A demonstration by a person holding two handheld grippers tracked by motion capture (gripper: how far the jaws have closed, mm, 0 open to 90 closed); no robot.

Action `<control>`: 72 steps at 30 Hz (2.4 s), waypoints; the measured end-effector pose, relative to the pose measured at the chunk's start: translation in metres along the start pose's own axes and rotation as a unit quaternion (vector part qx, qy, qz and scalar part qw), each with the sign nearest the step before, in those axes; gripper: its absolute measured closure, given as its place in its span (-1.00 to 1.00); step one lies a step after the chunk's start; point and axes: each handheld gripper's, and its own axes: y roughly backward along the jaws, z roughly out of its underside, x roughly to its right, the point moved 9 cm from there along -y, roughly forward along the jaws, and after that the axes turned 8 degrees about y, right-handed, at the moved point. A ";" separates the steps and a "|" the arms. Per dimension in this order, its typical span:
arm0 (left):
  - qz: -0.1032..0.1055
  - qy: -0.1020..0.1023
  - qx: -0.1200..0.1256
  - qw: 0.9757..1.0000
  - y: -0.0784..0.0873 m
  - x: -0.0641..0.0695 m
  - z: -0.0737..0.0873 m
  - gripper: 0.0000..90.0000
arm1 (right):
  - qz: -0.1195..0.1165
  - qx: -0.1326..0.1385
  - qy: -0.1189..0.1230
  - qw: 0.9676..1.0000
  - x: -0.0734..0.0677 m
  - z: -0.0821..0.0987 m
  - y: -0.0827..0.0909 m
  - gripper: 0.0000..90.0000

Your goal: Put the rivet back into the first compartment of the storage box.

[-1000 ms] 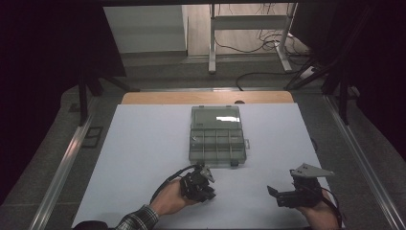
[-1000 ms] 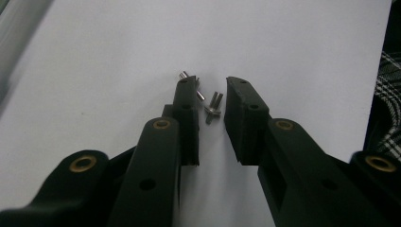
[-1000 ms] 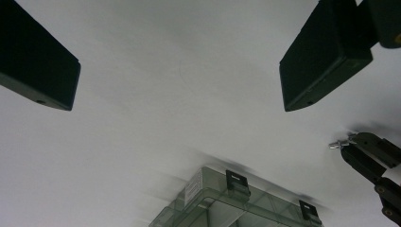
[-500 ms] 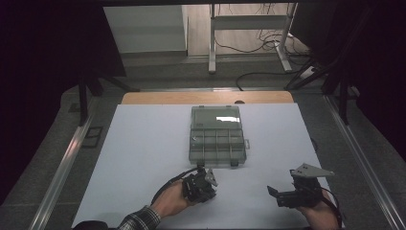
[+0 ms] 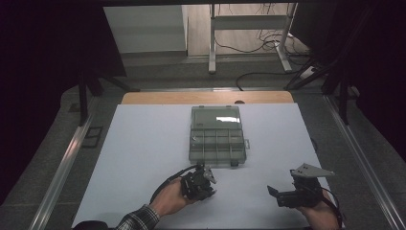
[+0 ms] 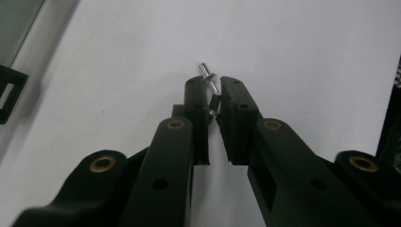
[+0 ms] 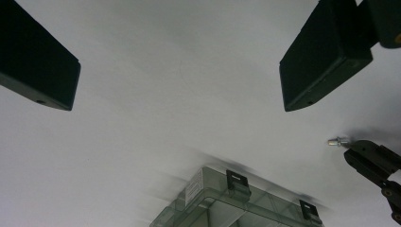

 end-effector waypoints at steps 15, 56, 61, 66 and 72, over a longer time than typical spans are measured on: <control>0.004 0.030 0.010 0.999 0.018 -0.009 -0.003 0.82 | 0.001 0.002 -0.003 1.000 0.001 0.000 0.000 -1.00; -0.012 0.111 0.051 0.992 0.076 -0.076 -0.030 0.82 | 0.001 0.002 -0.003 1.000 0.001 -0.001 0.000 -1.00; -0.018 0.118 0.053 0.991 0.078 -0.085 -0.035 0.82 | 0.001 0.002 -0.004 1.000 0.001 -0.001 0.000 -1.00; -0.023 0.127 0.057 0.990 0.081 -0.096 -0.039 0.82 | 0.001 0.002 -0.004 1.000 0.001 -0.001 0.000 -1.00; -0.031 0.137 0.060 0.988 0.083 -0.107 -0.043 0.82 | 0.001 0.002 -0.004 1.000 0.001 0.000 0.000 -1.00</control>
